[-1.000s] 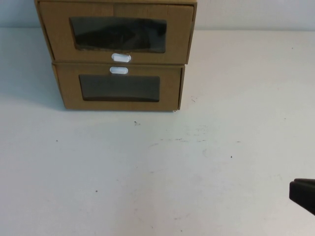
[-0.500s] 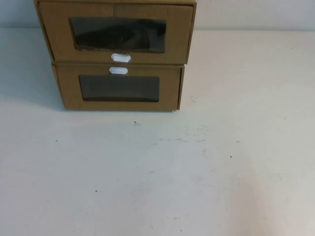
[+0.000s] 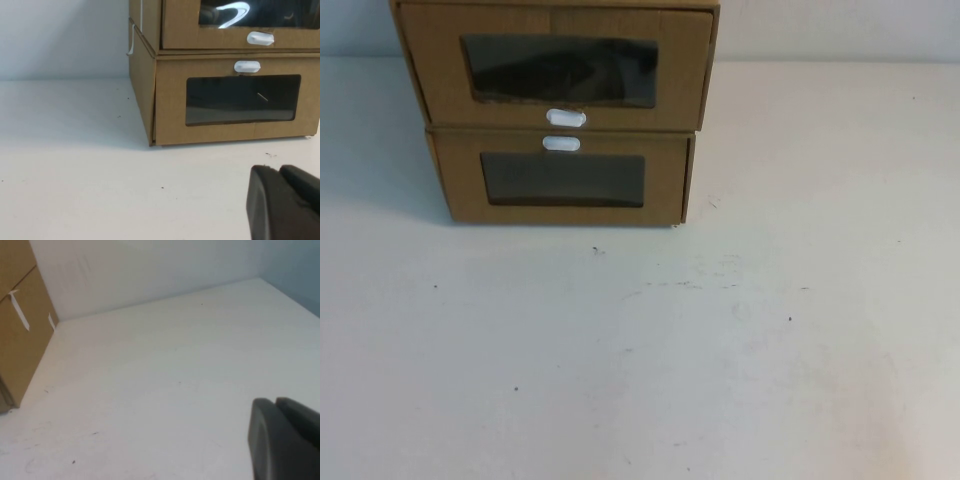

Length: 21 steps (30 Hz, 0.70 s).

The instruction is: Close the shoe box

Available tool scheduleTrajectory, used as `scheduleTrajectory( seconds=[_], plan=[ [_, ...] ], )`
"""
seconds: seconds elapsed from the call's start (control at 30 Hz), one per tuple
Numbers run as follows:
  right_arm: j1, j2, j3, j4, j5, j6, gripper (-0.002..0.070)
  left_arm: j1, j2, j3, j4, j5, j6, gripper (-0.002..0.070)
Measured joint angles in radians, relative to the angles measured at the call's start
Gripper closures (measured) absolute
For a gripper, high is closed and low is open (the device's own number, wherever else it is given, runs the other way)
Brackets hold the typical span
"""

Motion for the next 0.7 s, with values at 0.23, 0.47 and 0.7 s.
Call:
scheduleTrajectory(
  seconds=[0.23, 0.47, 0.7],
  plan=[
    [0.0, 0.0, 0.002, 0.008, -0.005, -0.009, 0.0687, 0.0, 0.0, 0.0, 0.0, 0.0, 0.0, 0.0677],
    [0.0, 0.0, 0.026, 0.431, 0.02, -0.602, 0.0687, 0.0, 0.0, 0.0, 0.0, 0.0, 0.0, 0.0677],
    [0.0, 0.0, 0.07, 0.544, 0.079, -0.741, 0.0687, 0.0, 0.0, 0.0, 0.0, 0.0, 0.0, 0.0677]
  ],
)
